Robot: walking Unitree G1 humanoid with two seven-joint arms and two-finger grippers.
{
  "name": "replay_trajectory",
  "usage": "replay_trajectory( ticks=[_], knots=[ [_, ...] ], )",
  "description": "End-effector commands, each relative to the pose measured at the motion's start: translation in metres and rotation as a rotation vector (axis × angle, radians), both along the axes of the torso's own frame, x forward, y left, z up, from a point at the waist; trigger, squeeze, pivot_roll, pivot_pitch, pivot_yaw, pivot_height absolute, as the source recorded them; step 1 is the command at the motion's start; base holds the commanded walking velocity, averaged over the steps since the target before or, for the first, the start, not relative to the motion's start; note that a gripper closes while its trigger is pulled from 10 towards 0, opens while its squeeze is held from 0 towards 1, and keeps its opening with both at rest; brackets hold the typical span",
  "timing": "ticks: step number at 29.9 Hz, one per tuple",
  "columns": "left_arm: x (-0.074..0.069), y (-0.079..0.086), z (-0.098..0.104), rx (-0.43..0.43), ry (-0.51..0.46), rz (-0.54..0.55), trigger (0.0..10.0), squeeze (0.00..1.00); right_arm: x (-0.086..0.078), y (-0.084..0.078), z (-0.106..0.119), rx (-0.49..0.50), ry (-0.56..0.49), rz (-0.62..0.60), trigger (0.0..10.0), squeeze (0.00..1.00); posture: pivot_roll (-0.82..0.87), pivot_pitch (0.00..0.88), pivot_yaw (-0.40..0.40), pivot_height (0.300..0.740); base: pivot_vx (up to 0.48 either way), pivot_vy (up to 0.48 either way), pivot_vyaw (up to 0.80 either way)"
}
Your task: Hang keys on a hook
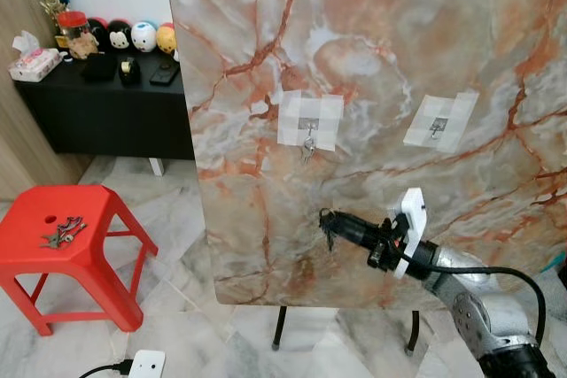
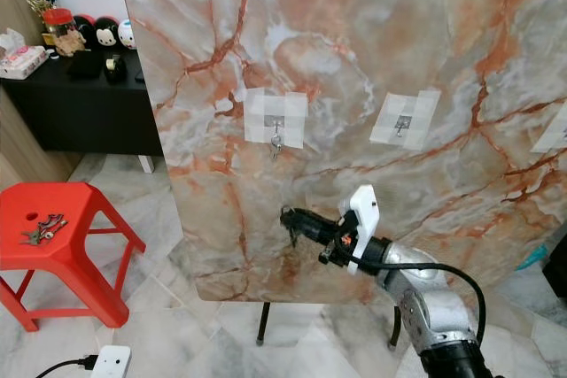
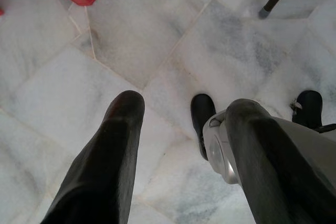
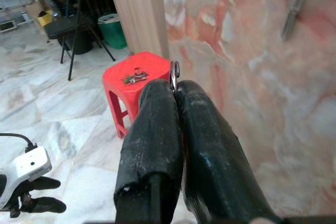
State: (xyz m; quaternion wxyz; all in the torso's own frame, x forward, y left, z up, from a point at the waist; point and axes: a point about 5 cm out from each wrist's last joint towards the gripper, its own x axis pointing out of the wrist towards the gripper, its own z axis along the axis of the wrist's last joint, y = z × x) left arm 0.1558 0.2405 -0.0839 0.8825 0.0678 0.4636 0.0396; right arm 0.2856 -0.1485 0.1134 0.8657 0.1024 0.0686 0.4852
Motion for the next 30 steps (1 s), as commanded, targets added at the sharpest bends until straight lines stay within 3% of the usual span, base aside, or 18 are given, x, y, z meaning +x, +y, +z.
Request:
replay_trajectory(
  ticks=[1,5,30],
  knots=[
    [-0.003,-0.003,-0.002,0.007,0.028,-0.026,10.0,0.0,0.003,-0.004,0.005,-0.002,-0.028,-0.016,10.0,0.0,0.03,0.0,-0.095,0.74,0.0,-0.251,0.0],
    [-0.004,-0.003,-0.003,0.009,0.031,-0.029,10.0,0.0,0.01,-0.001,0.005,-0.012,-0.038,-0.073,10.0,0.0,0.03,0.0,-0.101,0.74,0.0,-0.323,0.0],
    [-0.006,-0.004,-0.004,0.023,0.041,-0.025,10.0,0.0,0.014,0.007,0.005,0.001,-0.037,-0.081,10.0,0.0,0.04,0.0,-0.105,0.74,0.0,-0.348,0.0]
  ],
)
